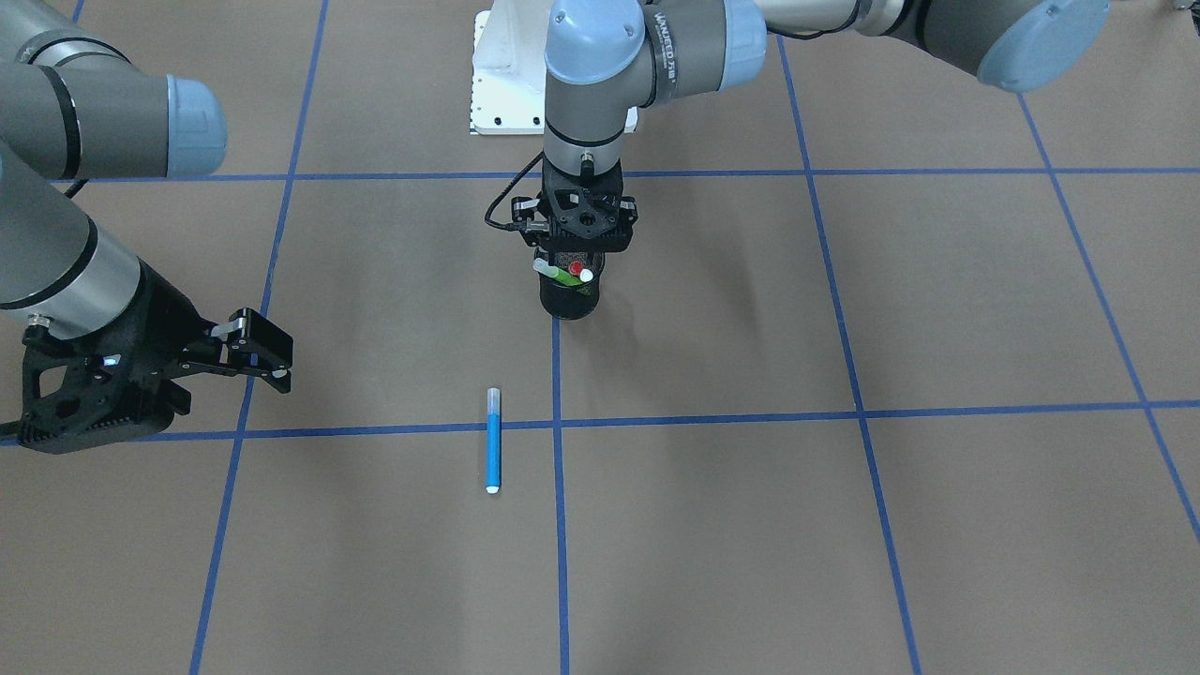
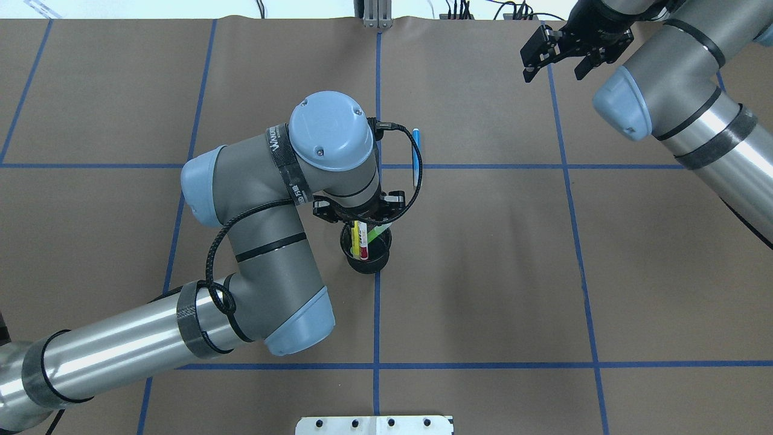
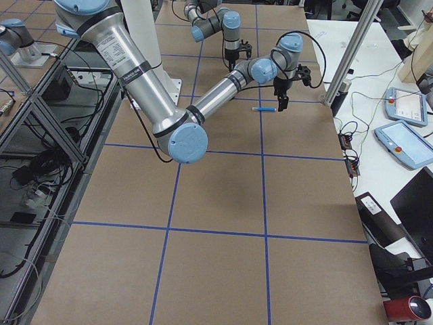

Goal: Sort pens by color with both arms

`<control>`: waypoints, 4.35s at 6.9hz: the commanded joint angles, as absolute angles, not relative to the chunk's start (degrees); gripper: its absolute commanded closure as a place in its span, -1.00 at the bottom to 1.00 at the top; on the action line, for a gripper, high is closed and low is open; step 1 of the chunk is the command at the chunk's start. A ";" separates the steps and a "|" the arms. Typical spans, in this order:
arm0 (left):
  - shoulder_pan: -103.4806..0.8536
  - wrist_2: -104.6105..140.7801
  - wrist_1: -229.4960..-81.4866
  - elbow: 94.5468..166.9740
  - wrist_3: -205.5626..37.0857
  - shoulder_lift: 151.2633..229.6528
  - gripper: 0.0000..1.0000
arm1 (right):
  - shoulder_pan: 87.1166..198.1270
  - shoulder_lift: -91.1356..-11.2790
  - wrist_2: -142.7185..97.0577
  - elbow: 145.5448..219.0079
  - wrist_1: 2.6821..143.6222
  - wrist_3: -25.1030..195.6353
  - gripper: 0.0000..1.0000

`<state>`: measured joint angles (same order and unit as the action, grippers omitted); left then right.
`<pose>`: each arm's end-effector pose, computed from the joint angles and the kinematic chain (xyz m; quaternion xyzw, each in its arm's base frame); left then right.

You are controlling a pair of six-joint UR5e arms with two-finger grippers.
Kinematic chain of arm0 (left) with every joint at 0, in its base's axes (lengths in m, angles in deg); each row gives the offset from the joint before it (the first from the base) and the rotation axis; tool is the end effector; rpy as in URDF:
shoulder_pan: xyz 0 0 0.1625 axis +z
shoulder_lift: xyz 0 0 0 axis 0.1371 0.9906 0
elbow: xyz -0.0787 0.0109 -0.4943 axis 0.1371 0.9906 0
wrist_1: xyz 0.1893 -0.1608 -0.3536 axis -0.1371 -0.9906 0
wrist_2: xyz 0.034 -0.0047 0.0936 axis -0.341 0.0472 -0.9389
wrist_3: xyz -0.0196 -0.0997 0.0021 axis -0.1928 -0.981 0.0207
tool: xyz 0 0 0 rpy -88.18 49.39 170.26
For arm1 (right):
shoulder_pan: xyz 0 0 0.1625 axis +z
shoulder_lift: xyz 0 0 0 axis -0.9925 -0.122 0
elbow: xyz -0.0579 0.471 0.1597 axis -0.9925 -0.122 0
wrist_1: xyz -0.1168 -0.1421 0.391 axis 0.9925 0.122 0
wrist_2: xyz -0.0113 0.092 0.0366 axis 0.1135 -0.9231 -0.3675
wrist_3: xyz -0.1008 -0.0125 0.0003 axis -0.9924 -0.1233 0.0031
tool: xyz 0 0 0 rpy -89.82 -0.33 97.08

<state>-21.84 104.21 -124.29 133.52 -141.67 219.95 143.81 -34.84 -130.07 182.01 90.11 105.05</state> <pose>0.6139 -0.4685 0.1539 0.0334 0.4236 -0.0315 0.9047 -0.3032 -0.6816 0.3101 0.0636 -0.4305 -0.0493 0.8990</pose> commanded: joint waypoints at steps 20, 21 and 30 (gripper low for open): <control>-22.09 102.64 -124.91 131.99 -140.17 220.43 0.50 | 143.63 -34.84 -129.80 181.92 90.01 104.98 -0.98; -22.09 102.64 -124.91 132.16 -140.17 220.35 0.59 | 143.55 -34.84 -129.80 181.92 90.01 104.89 -0.98; -30.33 105.89 -117.69 146.14 -140.61 221.75 0.63 | 143.55 -34.84 -129.71 181.92 90.01 104.98 -0.98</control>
